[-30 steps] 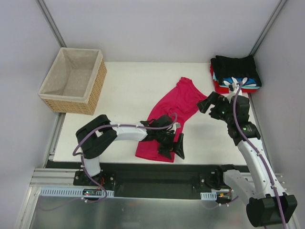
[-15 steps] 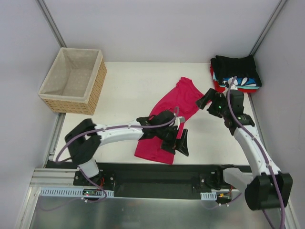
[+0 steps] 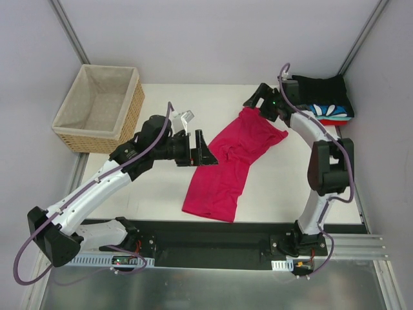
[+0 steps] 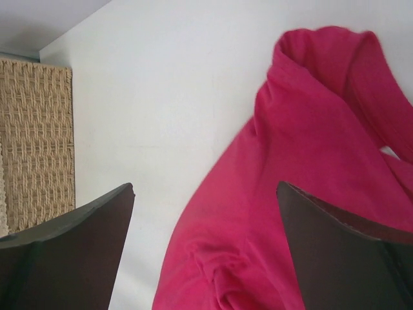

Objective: Fold and stack the t-shirts

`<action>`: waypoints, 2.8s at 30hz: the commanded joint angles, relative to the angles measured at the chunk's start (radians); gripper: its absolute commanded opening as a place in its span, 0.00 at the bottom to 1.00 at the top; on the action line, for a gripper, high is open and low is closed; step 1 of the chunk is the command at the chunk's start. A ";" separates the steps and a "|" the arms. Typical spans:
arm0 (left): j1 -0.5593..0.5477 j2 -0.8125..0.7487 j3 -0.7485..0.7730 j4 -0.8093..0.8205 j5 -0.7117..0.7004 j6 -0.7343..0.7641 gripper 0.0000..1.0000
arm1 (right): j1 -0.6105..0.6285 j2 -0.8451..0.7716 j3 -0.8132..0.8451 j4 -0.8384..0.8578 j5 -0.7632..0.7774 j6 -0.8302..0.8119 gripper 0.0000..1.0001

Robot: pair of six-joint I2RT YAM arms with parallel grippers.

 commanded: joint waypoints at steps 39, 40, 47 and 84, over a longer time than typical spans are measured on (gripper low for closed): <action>0.394 0.072 -0.081 -0.065 0.195 0.129 0.90 | 0.109 0.839 0.919 -0.034 -0.201 0.205 0.97; 0.402 0.077 -0.081 -0.063 0.197 0.130 0.90 | 0.114 0.869 0.968 -0.015 -0.206 0.222 0.97; 0.431 0.103 -0.066 -0.062 0.212 0.132 0.90 | 0.155 0.972 1.103 0.182 -0.222 0.351 0.97; 0.204 0.037 -0.547 0.429 0.118 -0.038 0.90 | 0.448 -0.873 -0.618 -0.174 0.213 -0.126 0.97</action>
